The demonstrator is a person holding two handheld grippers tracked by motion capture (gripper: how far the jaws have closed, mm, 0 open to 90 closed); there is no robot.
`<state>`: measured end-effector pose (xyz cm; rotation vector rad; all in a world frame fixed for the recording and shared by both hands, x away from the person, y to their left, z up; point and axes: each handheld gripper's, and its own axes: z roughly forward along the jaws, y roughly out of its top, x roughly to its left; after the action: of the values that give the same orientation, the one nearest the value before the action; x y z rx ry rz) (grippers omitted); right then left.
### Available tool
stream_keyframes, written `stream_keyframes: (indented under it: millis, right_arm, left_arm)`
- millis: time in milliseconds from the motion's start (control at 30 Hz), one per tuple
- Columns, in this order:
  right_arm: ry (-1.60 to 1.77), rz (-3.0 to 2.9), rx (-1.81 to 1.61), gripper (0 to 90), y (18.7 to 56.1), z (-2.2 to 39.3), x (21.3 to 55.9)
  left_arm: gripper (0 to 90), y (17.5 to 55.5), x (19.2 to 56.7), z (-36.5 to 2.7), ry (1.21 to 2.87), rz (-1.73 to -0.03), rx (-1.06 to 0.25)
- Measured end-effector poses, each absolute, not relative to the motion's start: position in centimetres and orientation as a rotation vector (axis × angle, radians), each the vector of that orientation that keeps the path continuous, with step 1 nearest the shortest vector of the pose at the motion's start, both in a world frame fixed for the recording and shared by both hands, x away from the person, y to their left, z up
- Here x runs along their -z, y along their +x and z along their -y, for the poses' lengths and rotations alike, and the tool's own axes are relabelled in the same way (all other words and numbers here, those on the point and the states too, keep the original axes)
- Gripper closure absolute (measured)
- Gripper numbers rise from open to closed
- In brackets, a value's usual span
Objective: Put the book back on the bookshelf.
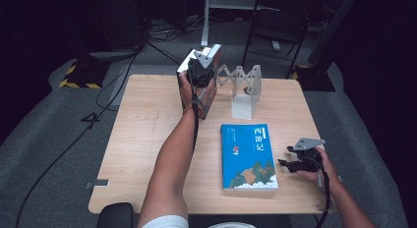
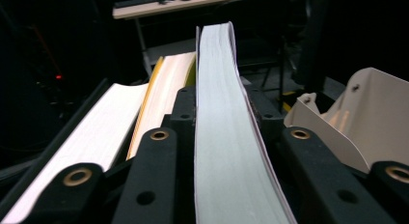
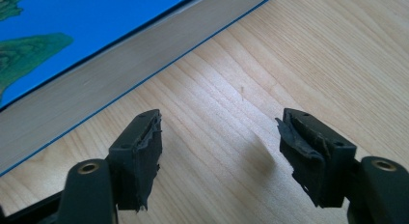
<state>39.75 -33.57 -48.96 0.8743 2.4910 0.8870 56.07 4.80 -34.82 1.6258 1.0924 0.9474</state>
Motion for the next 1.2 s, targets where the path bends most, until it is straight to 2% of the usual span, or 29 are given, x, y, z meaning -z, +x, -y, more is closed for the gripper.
stream_keyframes:
  millis: [200, 367, 800, 967, 1200]
  right_arm:
    - [0.859, -2.494, -0.878, 31.7, 39.7, 33.4, 48.9]
    - [0.855, -2.503, -0.876, 31.4, 39.7, 33.4, 48.9]
    - [0.852, -2.505, -0.877, 31.0, 39.7, 33.3, 48.9]
    - [0.847, -2.508, -0.880, 30.6, 39.7, 33.3, 48.9]
    - [0.844, -2.513, -0.879, 30.5, 39.6, 33.3, 48.9]
  left_arm:
    - [56.9, 55.8, 33.7, -4.9, 1.673, -1.089, -1.020]
    - [48.9, 55.8, 33.6, -5.7, 1.657, -1.075, -0.936]
    - [41.4, 55.2, 33.8, -6.7, 1.679, -1.026, -0.877]
    - [35.7, 54.9, 33.5, -7.1, 1.669, -1.005, -0.870]
    - [34.4, 54.4, 33.4, -7.0, 1.673, -0.981, -0.879]
